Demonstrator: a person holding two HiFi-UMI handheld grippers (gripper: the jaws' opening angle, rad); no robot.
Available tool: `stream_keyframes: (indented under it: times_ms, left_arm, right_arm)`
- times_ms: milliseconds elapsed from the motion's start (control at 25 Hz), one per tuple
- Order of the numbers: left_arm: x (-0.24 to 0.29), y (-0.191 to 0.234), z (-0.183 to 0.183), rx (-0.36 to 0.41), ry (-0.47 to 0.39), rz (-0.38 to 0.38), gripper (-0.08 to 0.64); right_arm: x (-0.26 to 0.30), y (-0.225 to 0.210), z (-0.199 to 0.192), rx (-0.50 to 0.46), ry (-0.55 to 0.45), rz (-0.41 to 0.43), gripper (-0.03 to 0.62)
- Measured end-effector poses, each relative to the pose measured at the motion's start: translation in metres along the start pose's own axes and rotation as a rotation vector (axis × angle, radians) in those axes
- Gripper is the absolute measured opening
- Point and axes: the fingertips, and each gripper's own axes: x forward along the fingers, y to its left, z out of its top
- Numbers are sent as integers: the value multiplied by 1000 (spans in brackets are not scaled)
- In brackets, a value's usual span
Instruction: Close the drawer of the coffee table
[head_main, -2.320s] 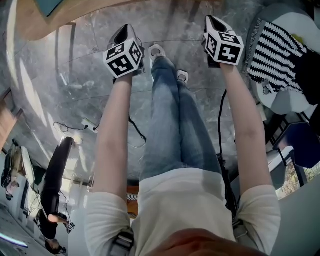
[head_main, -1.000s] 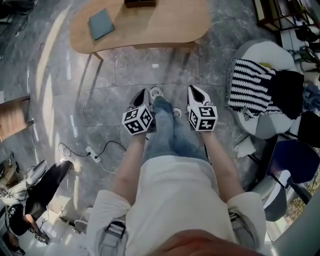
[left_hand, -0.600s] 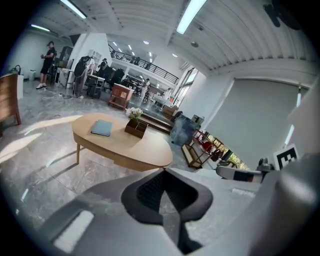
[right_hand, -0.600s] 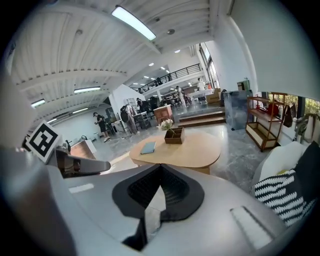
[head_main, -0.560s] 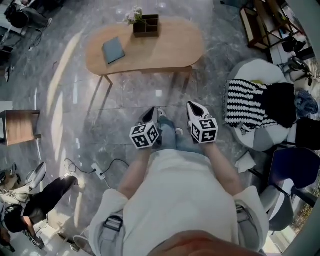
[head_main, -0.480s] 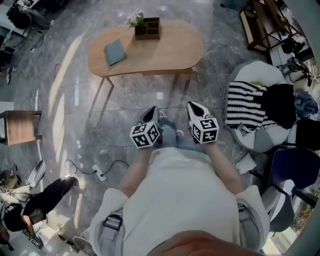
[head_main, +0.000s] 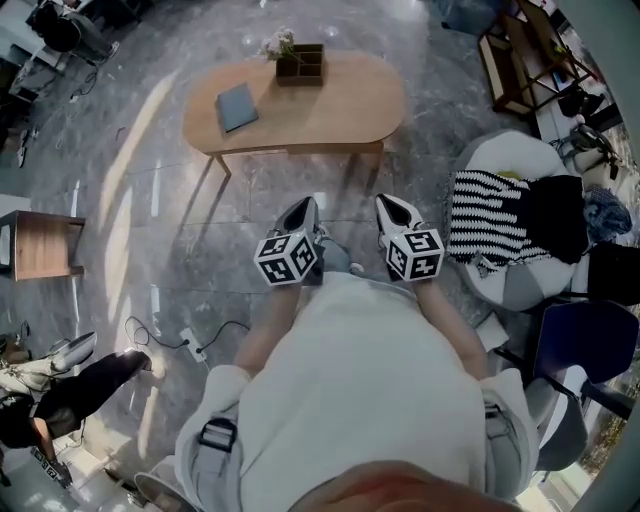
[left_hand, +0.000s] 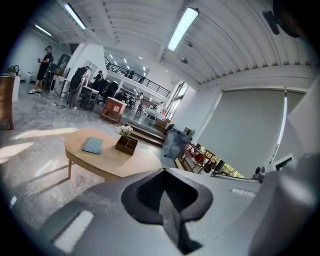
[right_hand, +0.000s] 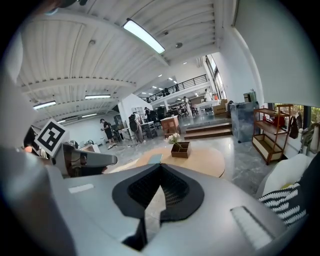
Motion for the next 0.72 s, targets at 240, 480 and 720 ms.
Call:
stream_keyframes:
  times_ms: [240, 480, 720]
  left_arm:
    - [-1, -3, 2, 0, -20, -19, 0]
    - [-1, -7, 8, 15, -19, -36, 0]
    - [-3, -15, 5, 61, -5, -41, 0]
  right_arm:
    - [-1, 3, 5, -18, -16, 19, 2]
    - [2, 6, 12, -6, -36, 25, 2]
    - [-4, 3, 12, 13, -43, 19, 2]
